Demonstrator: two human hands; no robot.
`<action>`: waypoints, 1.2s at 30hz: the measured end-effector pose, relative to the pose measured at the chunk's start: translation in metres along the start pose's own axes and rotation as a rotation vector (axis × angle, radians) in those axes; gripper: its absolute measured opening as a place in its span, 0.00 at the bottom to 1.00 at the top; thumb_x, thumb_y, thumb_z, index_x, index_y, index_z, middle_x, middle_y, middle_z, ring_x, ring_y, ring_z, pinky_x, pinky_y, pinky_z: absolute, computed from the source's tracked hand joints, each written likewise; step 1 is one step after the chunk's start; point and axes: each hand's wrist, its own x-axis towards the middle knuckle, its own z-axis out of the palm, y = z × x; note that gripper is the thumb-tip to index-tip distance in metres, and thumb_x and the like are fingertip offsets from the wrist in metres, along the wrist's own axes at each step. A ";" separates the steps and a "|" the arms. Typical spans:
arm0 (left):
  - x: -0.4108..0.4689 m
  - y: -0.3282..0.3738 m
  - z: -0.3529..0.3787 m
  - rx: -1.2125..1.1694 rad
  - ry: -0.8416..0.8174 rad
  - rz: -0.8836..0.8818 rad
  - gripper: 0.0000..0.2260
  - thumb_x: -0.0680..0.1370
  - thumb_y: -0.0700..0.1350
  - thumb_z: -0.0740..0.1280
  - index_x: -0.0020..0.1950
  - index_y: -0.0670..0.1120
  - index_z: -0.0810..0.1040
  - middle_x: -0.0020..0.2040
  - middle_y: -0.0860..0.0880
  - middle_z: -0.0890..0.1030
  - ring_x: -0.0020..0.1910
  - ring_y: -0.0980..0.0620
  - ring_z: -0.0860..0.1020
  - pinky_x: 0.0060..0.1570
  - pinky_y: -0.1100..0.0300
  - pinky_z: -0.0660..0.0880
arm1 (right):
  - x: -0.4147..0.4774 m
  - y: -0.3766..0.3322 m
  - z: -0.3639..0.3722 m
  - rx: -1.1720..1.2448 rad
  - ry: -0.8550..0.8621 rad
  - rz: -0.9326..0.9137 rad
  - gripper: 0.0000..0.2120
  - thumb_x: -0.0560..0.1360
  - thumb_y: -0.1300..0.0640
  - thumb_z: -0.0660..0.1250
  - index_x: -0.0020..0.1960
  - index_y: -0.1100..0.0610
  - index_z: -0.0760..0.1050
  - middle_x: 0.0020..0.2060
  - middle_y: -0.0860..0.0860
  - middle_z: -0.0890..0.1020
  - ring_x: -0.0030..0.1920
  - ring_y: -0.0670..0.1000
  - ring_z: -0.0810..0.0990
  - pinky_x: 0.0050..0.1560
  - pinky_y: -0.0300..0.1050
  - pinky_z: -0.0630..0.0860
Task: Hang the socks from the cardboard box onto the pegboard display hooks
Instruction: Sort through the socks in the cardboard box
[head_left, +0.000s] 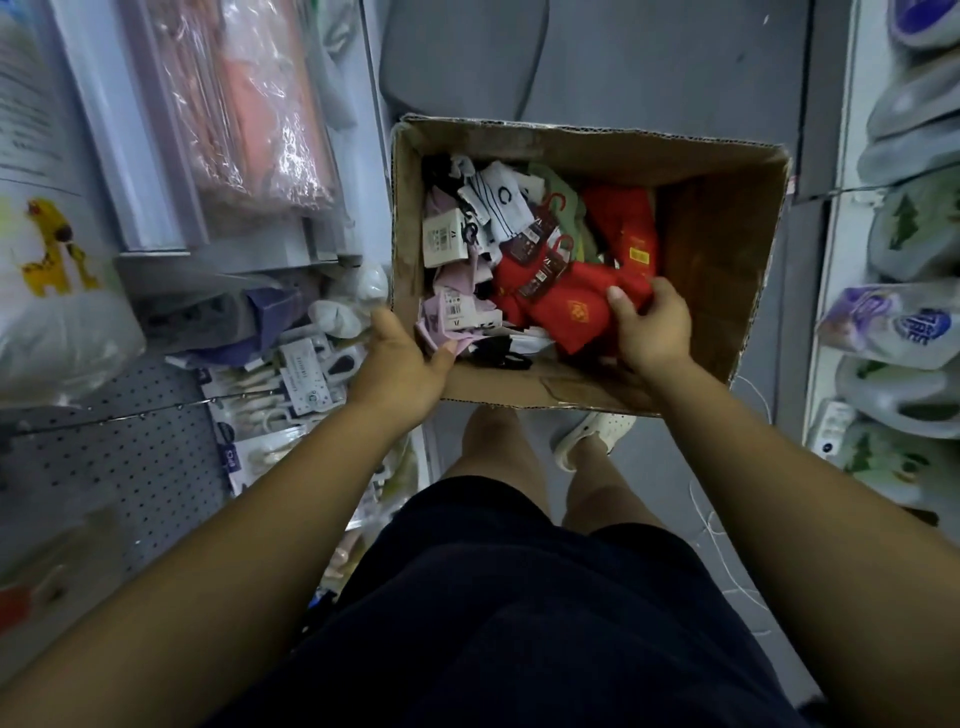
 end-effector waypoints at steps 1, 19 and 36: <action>0.000 0.000 0.000 0.010 0.002 -0.002 0.27 0.81 0.58 0.65 0.67 0.44 0.55 0.64 0.41 0.77 0.55 0.40 0.79 0.55 0.43 0.78 | 0.003 0.005 -0.007 -0.067 -0.027 0.055 0.17 0.80 0.50 0.69 0.64 0.59 0.76 0.57 0.55 0.82 0.60 0.60 0.80 0.62 0.59 0.77; 0.001 0.004 0.001 0.008 -0.010 -0.039 0.30 0.81 0.56 0.65 0.71 0.41 0.53 0.59 0.40 0.78 0.50 0.40 0.79 0.42 0.54 0.70 | -0.002 0.025 -0.017 -0.129 -0.178 0.132 0.08 0.74 0.54 0.77 0.50 0.57 0.83 0.49 0.52 0.86 0.52 0.54 0.83 0.61 0.55 0.79; -0.112 0.106 0.014 -0.368 0.065 0.378 0.28 0.75 0.66 0.69 0.68 0.50 0.76 0.73 0.52 0.71 0.73 0.55 0.68 0.73 0.57 0.64 | -0.117 -0.056 -0.154 0.479 -0.388 -0.155 0.07 0.76 0.61 0.73 0.53 0.59 0.83 0.49 0.55 0.88 0.52 0.53 0.87 0.56 0.52 0.83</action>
